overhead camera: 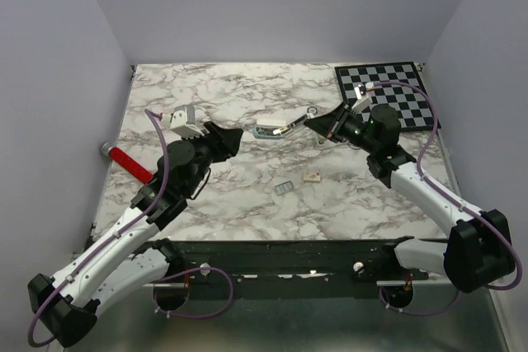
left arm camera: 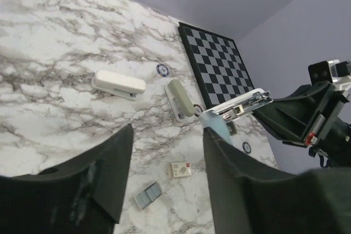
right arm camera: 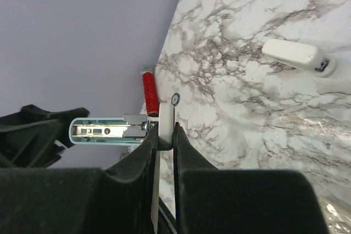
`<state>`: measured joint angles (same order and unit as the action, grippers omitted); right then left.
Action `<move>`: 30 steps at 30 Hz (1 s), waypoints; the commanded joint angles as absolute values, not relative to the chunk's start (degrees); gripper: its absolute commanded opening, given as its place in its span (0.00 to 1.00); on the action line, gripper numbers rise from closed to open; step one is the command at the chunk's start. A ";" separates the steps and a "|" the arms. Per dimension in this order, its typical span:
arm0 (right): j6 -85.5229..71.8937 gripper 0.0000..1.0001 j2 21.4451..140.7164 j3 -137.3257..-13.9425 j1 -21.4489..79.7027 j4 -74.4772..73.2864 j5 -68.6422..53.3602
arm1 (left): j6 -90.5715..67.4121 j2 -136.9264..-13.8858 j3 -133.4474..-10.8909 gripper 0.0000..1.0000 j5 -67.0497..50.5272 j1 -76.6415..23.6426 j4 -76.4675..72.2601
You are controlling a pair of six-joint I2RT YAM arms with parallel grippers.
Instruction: Load the staples into the stapler
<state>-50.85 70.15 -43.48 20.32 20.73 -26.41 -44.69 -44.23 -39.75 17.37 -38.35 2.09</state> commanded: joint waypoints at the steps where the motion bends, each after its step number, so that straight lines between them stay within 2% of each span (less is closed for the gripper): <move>1: -45.27 0.01 69.43 -46.92 20.92 14.34 -23.03 | -32.81 -46.13 -46.73 0.72 10.74 -38.23 0.96; 4: -44.65 0.01 69.87 -47.29 21.36 13.09 -23.11 | -24.11 -51.21 -53.40 0.85 3.27 -38.41 4.82; 7: -44.47 0.01 70.22 -47.63 22.06 12.66 -23.20 | -17.26 -57.62 -59.82 0.93 -4.20 -38.58 9.48; 11: -45.09 0.01 70.84 -47.99 22.50 12.57 -24.60 | -10.38 -65.90 -66.70 0.94 -10.36 -39.11 15.80; 19: -45.17 0.01 70.93 -47.90 23.29 11.60 -25.66 | 1.21 -76.89 -74.08 0.82 -19.24 -39.46 20.65; 26: -44.91 0.01 71.10 -47.81 23.55 11.34 -26.37 | 6.68 -83.67 -78.48 0.75 -19.69 -39.64 26.62; 30: -44.91 0.01 71.45 -48.08 23.64 11.43 -26.46 | 8.17 -86.39 -80.59 0.68 -19.95 -39.99 28.65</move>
